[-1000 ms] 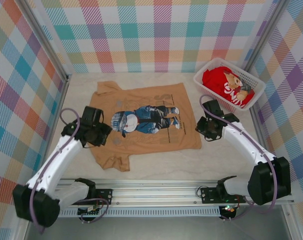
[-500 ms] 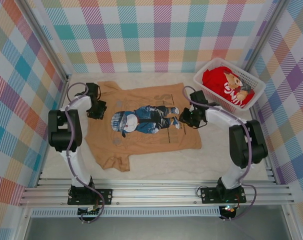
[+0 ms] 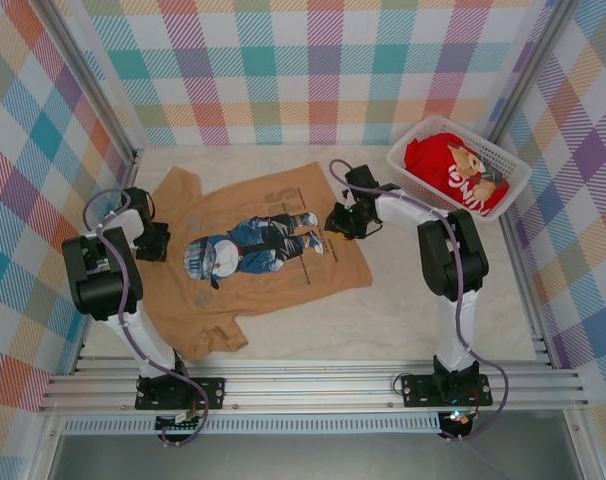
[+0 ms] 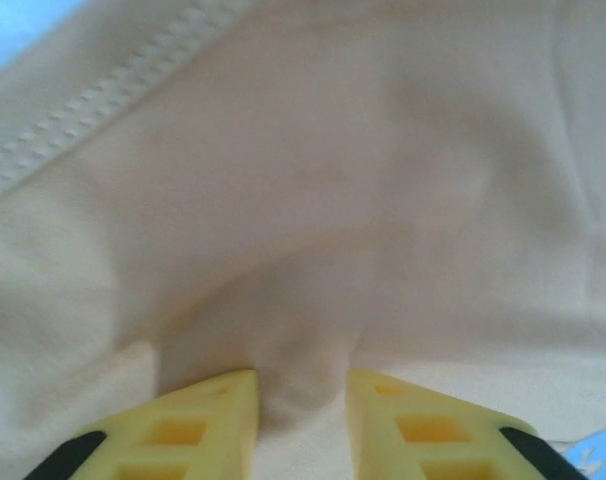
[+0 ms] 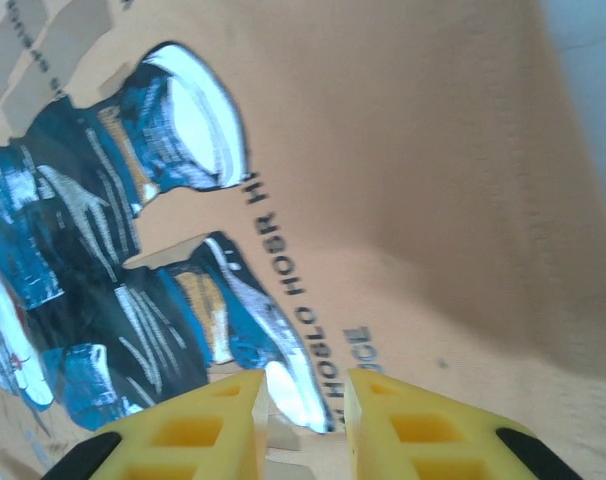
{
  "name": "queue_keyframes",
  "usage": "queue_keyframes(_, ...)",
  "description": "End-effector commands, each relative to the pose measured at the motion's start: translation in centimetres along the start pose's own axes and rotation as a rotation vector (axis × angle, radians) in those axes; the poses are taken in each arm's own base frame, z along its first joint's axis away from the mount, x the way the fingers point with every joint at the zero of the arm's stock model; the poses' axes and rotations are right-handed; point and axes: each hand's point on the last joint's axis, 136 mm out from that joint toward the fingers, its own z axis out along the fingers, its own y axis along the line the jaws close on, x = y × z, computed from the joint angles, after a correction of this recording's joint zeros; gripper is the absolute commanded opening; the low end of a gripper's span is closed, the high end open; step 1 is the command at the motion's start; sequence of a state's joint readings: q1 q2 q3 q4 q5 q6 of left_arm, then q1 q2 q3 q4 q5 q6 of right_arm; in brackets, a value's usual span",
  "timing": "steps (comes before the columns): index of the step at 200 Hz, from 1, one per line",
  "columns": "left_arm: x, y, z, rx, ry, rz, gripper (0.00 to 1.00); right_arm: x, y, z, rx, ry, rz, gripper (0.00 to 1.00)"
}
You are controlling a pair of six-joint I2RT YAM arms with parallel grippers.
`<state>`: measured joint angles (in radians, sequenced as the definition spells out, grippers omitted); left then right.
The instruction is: Fold and stack the t-shirts
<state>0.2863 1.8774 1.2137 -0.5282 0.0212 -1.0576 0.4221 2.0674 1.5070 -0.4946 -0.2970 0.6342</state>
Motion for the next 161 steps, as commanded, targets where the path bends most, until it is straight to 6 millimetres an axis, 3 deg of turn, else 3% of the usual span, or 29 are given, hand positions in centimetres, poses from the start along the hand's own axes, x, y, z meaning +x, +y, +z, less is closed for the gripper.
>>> queue_keyframes(1,1.0,-2.9,-2.1,0.021,-0.002,0.121,0.37,0.1,-0.5,0.7,0.031,0.033,0.01,0.27)
queue_keyframes(20,1.5,-7.2,-4.9,0.094,-0.048,0.174,0.4,-0.3,-1.3,1.3,0.068,0.03,0.015,0.28)
queue_keyframes(34,2.0,-9.9,-5.6,0.124,-0.074,0.2,0.39,-0.6,-1.8,1.7,0.101,0.029,0.02,0.28)
queue_keyframes(54,2.6,-13.6,-4.3,0.153,-0.075,0.221,0.37,-0.4,-3.0,2.4,0.153,0.043,0.04,0.28)
queue_keyframes(80,3.9,-21.1,-2.4,0.281,-0.097,0.322,0.46,0.0,-4.8,2.6,0.219,0.05,0.063,0.27)
queue_keyframes(95,4.2,-24.1,-1.3,0.279,-0.153,0.42,0.46,0.5,-5.6,2.6,0.252,0.064,0.078,0.27)
queue_keyframes(113,4.0,-25.4,0.2,0.222,-0.224,0.518,0.45,1.2,-6.0,2.5,0.261,0.082,0.1,0.27)
queue_keyframes(161,1.7,-24.2,2.1,0.084,-0.364,0.61,0.51,1.7,-5.7,2.1,0.24,0.082,0.132,0.27)
